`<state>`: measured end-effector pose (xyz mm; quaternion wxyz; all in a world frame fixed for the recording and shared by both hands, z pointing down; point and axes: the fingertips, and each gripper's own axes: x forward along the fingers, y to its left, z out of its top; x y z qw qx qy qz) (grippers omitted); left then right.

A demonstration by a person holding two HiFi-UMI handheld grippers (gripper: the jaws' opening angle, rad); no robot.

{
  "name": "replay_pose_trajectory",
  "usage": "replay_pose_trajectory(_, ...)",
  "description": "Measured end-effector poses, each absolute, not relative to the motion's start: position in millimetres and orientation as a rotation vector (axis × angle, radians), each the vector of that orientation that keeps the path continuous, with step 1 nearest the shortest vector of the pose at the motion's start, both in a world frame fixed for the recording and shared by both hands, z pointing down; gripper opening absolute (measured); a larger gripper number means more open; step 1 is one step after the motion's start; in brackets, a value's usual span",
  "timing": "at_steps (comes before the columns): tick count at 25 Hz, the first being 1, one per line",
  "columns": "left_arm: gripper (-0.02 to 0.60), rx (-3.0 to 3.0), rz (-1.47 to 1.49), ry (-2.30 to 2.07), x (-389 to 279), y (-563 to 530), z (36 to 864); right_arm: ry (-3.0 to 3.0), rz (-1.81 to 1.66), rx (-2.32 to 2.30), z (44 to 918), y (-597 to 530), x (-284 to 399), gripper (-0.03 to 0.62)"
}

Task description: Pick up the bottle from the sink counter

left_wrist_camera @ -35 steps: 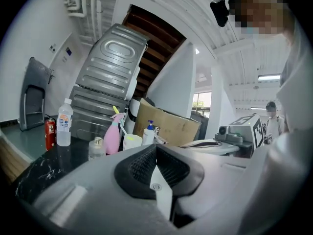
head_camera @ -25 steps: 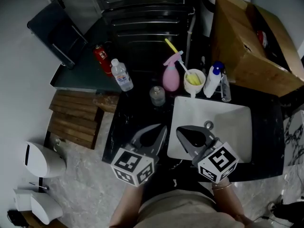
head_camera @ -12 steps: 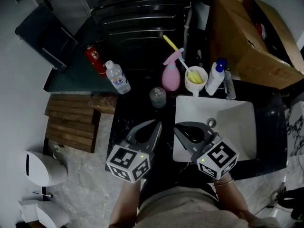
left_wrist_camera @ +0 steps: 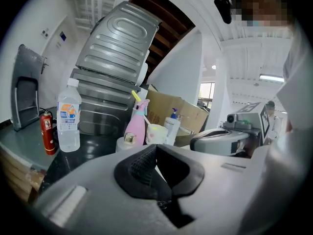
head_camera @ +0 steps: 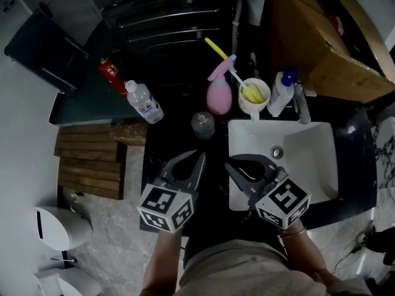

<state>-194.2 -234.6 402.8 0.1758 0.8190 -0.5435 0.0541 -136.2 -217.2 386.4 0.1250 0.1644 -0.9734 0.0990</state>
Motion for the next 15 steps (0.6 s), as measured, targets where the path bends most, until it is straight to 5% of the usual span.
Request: replay_pose_trajectory(15, 0.006, 2.269, 0.275, -1.550, -221, -279, 447, -2.759, 0.402, 0.664, 417, -246, -119, 0.002)
